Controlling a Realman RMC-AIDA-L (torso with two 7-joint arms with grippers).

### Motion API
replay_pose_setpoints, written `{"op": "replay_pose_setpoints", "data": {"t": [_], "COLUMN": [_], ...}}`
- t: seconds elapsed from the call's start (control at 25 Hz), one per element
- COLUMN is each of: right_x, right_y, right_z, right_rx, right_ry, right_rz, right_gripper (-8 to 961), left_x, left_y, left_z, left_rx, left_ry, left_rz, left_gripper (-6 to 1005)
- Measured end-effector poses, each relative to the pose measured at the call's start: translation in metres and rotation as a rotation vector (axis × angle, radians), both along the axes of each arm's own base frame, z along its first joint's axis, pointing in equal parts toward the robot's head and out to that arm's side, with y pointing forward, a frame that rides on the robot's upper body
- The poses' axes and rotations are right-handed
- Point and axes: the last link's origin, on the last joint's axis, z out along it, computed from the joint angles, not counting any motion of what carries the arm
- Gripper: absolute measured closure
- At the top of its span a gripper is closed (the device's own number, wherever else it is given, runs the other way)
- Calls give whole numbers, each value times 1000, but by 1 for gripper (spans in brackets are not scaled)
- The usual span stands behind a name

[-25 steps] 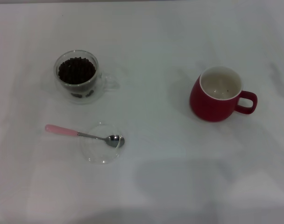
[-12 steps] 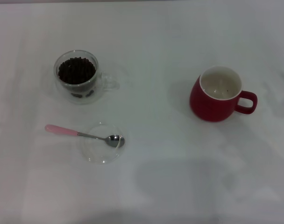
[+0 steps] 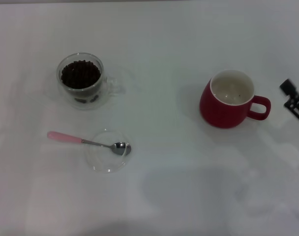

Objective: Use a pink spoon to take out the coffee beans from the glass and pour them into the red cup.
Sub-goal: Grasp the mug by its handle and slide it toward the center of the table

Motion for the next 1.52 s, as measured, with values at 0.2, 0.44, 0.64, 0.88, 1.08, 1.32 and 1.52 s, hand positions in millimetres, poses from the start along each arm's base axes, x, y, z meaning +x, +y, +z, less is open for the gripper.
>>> {"op": "replay_pose_setpoints", "data": {"t": [0.2,0.44,0.64,0.88,1.08,1.32,1.52], "right_x": [9,16,22,27,30,35,38], "right_y": [-2,-4,1,9,16,21,27], "right_z": [-15,-26,-31,-34,-37,-34,-33], "right_rx": [-88,-149,-172,-190,-210,-188,-180], "right_ry": [-33,-60,-87,-109,-137,-143,-155], "right_rz": [-67,-116,-165,-197,-223,-257,-286], "right_gripper": [103,105,106,107,113,142,166], "left_x": [1,3,1,-1,-2,-2,-3], "left_y": [0,2,-1,-5,-7,-8,-9], "left_z": [-3,-4,-4,-5,-6,-6,-6], "left_rx": [-6,-10,-12,-17,-15,-14,-14], "left_ry": [-9,-11,-12,-16,-17,-17,-19], "left_rz": [-3,-9,-3,8,8,9,10], "left_gripper": [313,313,313,313,314,315,316]}}
